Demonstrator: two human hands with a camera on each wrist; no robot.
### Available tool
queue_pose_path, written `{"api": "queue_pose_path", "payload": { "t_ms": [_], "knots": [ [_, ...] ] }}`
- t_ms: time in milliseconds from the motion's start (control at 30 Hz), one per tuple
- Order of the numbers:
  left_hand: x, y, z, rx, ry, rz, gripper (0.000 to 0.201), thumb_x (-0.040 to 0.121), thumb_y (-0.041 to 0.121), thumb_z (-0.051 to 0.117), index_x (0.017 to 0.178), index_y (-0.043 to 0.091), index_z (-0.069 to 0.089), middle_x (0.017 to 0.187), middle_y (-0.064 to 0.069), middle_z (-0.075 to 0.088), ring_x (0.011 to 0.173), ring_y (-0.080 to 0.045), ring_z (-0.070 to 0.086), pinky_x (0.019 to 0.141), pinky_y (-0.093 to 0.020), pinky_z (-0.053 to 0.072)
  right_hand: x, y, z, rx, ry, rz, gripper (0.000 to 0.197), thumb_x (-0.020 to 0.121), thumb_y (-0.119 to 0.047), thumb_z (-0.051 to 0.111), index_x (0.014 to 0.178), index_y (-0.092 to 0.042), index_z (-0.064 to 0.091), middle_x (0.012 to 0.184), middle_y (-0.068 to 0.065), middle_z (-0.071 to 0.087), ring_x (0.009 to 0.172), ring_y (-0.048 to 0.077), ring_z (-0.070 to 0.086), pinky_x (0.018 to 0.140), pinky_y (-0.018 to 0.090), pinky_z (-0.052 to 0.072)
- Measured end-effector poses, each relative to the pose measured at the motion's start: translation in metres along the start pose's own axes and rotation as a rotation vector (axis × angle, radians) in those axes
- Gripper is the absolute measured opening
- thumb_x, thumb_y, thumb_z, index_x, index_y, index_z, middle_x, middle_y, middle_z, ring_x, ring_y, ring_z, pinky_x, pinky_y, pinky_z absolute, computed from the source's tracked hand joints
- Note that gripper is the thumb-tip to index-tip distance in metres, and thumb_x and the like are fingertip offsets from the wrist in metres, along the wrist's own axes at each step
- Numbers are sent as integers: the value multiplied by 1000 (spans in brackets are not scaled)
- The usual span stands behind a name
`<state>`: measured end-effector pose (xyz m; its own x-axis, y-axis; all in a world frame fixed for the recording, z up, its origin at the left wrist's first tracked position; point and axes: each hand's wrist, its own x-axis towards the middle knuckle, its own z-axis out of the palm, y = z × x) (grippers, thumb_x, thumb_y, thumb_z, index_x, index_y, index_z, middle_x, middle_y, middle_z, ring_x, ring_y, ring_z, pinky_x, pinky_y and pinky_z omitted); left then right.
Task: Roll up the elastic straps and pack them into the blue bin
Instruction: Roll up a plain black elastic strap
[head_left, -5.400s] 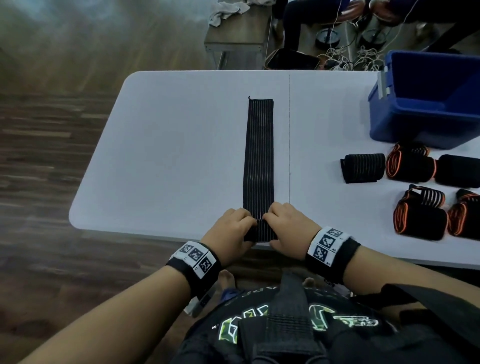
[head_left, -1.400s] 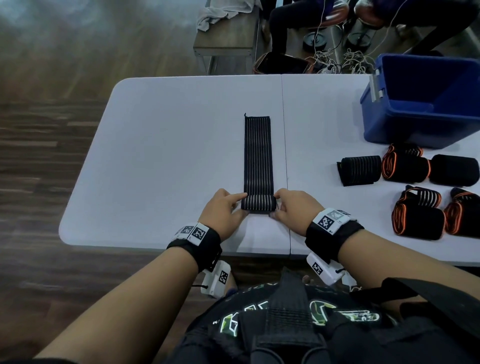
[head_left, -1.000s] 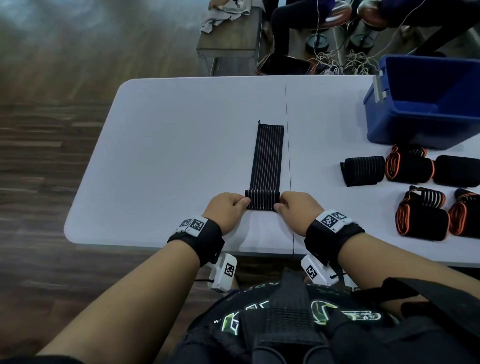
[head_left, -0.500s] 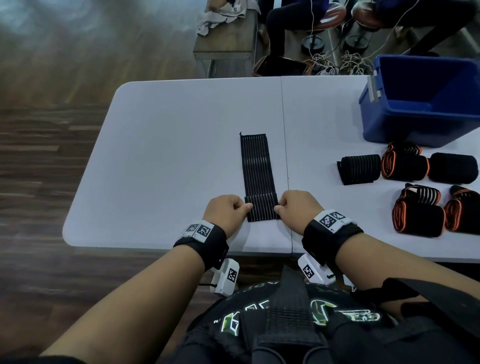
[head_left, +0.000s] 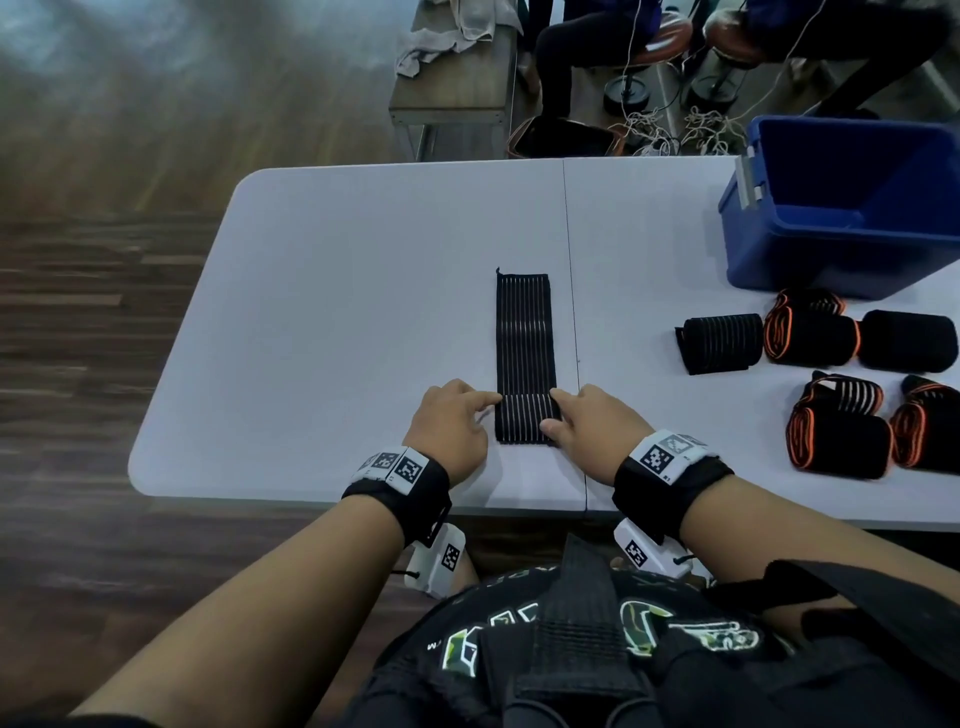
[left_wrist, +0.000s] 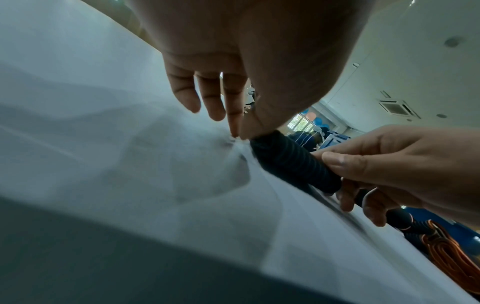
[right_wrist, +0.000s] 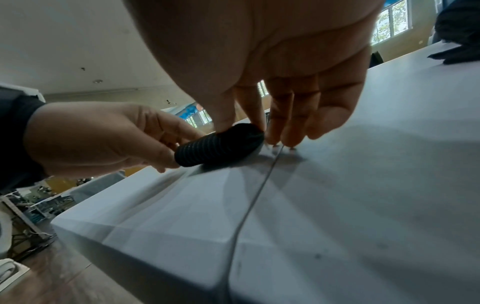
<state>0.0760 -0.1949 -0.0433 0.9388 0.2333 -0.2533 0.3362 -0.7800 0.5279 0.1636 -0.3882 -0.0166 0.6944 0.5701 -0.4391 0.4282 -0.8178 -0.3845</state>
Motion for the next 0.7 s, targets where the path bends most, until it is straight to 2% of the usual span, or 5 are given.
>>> {"api": "queue_pose_path", "payload": {
  "t_ms": [100, 200, 367, 467, 700],
  "knots": [
    [0, -4, 0, 76, -3, -2, 46, 87, 42, 70, 132, 42, 62, 111, 6, 55, 108, -19, 46, 94, -38, 45, -3, 1, -8, -32, -30, -25, 35, 86, -55, 62, 108, -32, 48, 91, -1, 46, 79, 18, 53, 64, 32, 43],
    [0, -4, 0, 28, 5, -22, 41, 90, 48, 65, 130, 43, 63, 103, 8, 54, 105, -19, 48, 92, -40, 46, 0, 3, -10, 60, -19, -34, 22, 91, -42, 63, 103, -26, 55, 81, -3, 52, 71, 15, 55, 58, 28, 39],
    [3, -1, 7, -17, -34, -75, 28, 93, 60, 51, 98, 39, 69, 90, 7, 56, 98, -24, 55, 87, -44, 50, 6, 9, -7, 229, 29, 62, 18, 101, -26, 49, 95, -21, 64, 90, 5, 67, 85, 23, 60, 70, 31, 43],
    [3, 5, 11, -55, -27, -114, 37, 96, 58, 49, 77, 29, 60, 75, 8, 61, 85, -24, 60, 79, -42, 54, 9, 13, -5, 251, 53, 86, 22, 101, -25, 48, 83, -25, 60, 82, 3, 65, 79, 22, 59, 61, 27, 39],
    [6, 15, 9, -12, -78, -181, 46, 102, 53, 38, 78, 23, 62, 79, 2, 66, 84, -24, 62, 85, -46, 53, 12, 14, -3, 282, 91, 140, 36, 100, -31, 49, 76, -11, 66, 73, 8, 65, 73, 25, 60, 69, 34, 47]
  ]
}}
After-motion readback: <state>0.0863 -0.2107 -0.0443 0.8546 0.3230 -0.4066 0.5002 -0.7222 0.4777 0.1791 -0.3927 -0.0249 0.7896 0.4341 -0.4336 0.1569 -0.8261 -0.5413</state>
